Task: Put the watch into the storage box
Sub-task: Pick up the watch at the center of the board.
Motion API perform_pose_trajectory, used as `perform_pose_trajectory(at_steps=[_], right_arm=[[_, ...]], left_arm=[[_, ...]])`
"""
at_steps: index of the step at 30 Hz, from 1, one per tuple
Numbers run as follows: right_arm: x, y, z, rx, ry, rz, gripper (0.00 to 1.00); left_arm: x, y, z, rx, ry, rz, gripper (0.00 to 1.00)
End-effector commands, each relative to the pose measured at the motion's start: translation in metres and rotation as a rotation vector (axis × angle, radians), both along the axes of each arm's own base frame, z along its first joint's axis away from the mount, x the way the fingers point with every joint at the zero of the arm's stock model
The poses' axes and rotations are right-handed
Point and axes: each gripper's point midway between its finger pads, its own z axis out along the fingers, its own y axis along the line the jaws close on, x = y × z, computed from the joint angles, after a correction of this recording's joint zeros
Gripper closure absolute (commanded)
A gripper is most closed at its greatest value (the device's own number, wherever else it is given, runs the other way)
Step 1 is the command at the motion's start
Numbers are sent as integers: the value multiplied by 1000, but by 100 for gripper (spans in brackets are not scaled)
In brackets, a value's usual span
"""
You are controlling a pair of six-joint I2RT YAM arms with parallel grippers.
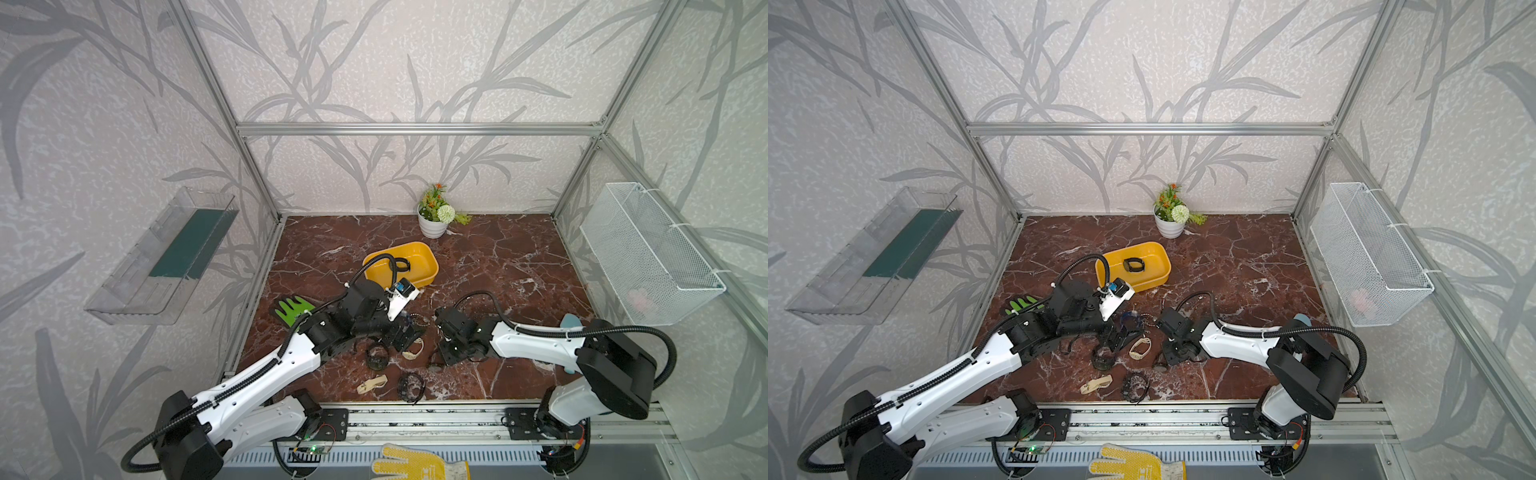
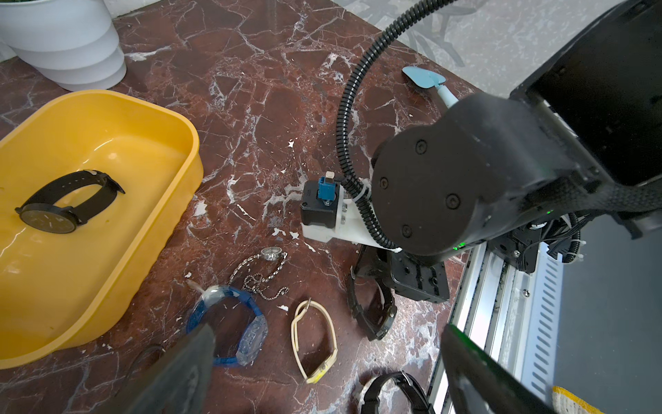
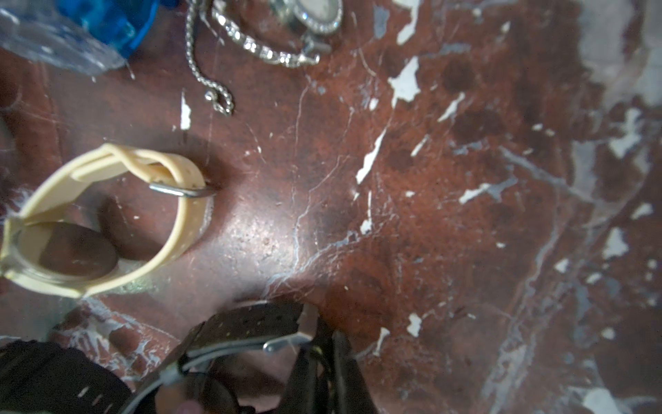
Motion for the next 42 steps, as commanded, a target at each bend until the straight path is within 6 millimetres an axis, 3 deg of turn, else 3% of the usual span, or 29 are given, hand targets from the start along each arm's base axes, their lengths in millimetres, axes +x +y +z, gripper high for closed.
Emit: perform_pose_trajectory(at_steps=[1,11,19,23,26,33,36,42], right_arm=[[-1,-7,-5,-53,8,-11,91],[8,-14,24,-79,-59,-18,100],[23,-20,73,-55,-173,-42,100],[41,-18,96,-29,-217,-60,100],[67,-13,112,12,-266,-78,100],[153,10,153,35,-379,-75,100],[182,25,159,25,-403,-50,100],[232,50,149,17,-398,-27,100]], left_arm=[[4,-2,12,5,-42,-5,4],[7,1,11,17,-52,17,4],[12,8,17,20,-93,54,4],[17,14,21,26,-126,93,4],[23,21,25,27,-165,141,5],[40,43,31,70,-245,277,5],[44,48,34,75,-264,311,5],[44,43,33,60,-242,301,5]])
